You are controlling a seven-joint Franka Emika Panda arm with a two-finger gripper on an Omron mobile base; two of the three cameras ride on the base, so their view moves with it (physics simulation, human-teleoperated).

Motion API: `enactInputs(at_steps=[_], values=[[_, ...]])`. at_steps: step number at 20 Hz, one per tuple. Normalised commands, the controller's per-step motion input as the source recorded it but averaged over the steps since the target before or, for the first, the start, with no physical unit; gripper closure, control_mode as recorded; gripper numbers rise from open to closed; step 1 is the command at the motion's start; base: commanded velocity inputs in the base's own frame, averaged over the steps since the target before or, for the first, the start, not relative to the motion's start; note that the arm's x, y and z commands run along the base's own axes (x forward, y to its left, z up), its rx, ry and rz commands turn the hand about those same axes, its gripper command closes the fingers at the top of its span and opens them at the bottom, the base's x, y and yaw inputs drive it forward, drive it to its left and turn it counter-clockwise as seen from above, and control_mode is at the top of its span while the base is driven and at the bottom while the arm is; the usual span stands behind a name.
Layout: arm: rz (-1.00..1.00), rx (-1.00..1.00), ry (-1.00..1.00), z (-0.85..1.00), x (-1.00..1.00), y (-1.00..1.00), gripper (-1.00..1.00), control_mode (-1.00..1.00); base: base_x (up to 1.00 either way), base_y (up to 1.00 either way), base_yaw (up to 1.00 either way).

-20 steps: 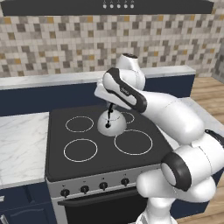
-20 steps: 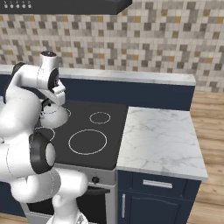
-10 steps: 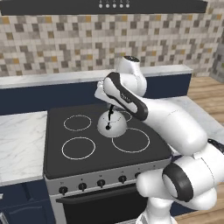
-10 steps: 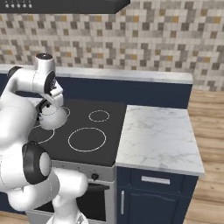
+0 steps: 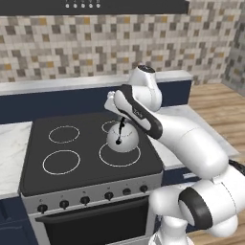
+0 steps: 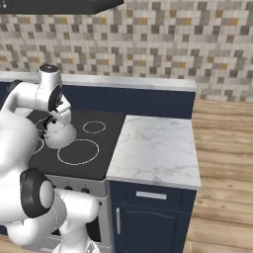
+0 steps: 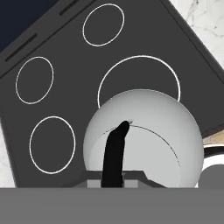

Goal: The kettle is done boiling. Turn off the stove, then wait for 300 timesteps before moving the kettle to the dining table.

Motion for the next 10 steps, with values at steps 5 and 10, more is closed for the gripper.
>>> enactInputs(at_steps=[5,10], values=[[0.0,0.0,0.0,0.0,0.0,0.0,1.0,1.0,-0.07,-0.57,-0.01],[0.0,0.0,0.0,0.0,0.0,0.0,1.0,1.0,-0.17,-0.49,0.02]])
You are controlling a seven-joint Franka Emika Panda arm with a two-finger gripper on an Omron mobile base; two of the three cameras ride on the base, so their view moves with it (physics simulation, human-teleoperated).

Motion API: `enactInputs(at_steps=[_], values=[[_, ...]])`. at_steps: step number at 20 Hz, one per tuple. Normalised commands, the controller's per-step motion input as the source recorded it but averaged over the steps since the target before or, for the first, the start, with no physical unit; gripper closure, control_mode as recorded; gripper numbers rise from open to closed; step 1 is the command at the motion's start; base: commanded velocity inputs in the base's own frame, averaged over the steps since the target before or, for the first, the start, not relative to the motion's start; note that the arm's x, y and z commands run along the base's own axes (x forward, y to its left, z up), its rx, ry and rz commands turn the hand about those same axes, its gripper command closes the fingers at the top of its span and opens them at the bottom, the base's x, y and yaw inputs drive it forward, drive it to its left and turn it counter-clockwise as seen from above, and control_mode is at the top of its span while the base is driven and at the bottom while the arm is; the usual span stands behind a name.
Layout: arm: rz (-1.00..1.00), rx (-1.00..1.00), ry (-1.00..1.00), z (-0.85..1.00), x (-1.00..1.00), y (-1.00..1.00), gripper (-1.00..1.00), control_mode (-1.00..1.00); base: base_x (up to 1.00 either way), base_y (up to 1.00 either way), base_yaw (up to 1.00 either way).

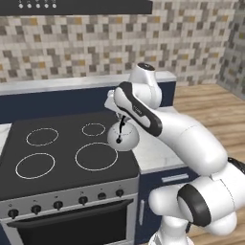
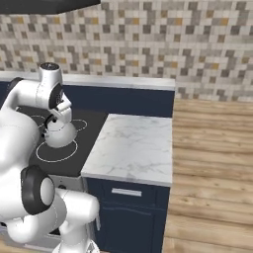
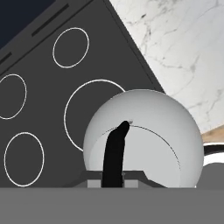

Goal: The kettle is done boiling. Turn off the stove, then wait for 300 timesteps before moving the kettle to the dining table.

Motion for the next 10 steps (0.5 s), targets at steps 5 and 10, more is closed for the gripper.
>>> enactInputs(at_steps=[5,10], values=[[0.0,0.0,0.0,0.0,0.0,0.0,1.0,1.0,-0.16,-0.47,0.17],[0.0,0.0,0.0,0.0,0.0,0.0,1.0,1.0,-0.04,-0.55,0.26]])
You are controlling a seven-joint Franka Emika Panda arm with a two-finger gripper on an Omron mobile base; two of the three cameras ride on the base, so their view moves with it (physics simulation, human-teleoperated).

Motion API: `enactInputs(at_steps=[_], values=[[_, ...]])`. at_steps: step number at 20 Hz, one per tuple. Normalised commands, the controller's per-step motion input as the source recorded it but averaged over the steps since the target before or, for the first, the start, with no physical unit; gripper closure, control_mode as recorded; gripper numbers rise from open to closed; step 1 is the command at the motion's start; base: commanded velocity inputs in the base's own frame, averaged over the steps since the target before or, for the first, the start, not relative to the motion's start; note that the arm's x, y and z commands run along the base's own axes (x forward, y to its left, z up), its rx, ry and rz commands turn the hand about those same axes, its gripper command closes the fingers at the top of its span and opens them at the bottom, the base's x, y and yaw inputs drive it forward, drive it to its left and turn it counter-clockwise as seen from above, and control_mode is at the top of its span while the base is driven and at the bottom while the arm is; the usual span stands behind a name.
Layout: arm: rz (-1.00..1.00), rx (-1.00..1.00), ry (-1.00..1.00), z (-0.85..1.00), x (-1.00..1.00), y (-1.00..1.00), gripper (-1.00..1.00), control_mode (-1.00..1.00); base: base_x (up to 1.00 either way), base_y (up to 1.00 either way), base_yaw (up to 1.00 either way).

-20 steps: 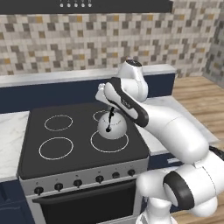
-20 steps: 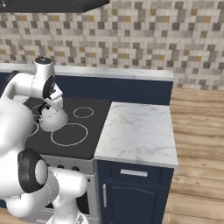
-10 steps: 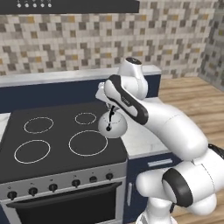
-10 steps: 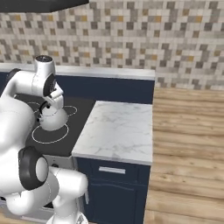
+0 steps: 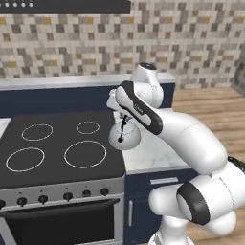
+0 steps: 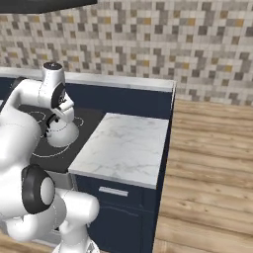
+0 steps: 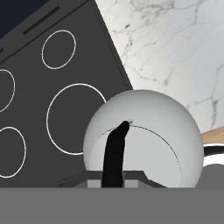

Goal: The kettle is done boiling. Turn off the stove, then wait for 300 timesteps before moving the kettle to the dining table.

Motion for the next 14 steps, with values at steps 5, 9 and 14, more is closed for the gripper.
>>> enactInputs(at_steps=[5,9,14], values=[[0.0,0.0,0.0,0.0,0.0,0.0,1.0,1.0,-0.07,-0.59,0.27],[0.0,0.0,0.0,0.0,0.0,0.0,1.0,1.0,-0.21,-0.68,0.28],[0.0,0.0,0.0,0.0,0.0,0.0,1.0,1.0,-0.1,-0.77,0.31]])
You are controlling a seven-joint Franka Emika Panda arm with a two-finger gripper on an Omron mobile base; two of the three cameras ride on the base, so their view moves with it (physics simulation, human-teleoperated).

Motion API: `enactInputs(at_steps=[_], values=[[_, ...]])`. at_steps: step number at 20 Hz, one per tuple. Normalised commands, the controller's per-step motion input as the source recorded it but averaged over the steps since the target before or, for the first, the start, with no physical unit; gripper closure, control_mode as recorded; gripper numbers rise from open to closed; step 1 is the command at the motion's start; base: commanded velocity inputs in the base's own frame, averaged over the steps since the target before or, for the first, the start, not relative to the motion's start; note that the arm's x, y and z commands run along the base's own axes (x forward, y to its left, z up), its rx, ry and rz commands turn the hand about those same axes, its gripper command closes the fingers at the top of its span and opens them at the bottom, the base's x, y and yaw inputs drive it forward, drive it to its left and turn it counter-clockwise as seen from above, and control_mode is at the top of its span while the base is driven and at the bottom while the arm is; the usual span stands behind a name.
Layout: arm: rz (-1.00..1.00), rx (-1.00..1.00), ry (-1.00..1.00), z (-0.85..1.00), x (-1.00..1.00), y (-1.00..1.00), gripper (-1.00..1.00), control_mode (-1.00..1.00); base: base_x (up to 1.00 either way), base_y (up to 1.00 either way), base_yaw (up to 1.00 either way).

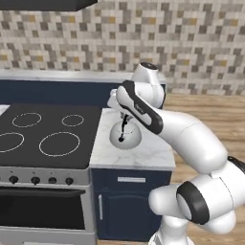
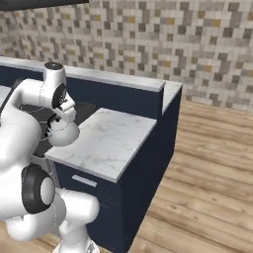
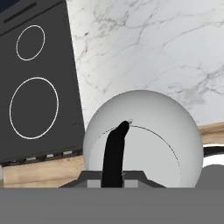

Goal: The kettle is done boiling. Turn off the stove, then wait for 300 timesteps before moving the kettle to the dining table.

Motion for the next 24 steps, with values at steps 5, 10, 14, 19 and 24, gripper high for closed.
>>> enactInputs(at_steps=[5,10,14,19,24], values=[[0.0,0.0,0.0,0.0,0.0,0.0,1.0,1.0,0.0,-0.76,0.35],[0.0,0.0,0.0,0.0,0.0,0.0,1.0,1.0,0.01,-0.68,0.36],[0.0,0.0,0.0,0.0,0.0,0.0,1.0,1.0,0.03,-0.64,0.35],[0.0,0.0,0.0,0.0,0.0,0.0,1.0,1.0,0.12,-0.6,0.35],[0.0,0.0,0.0,0.0,0.0,0.0,1.0,1.0,0.08,-0.59,0.33]])
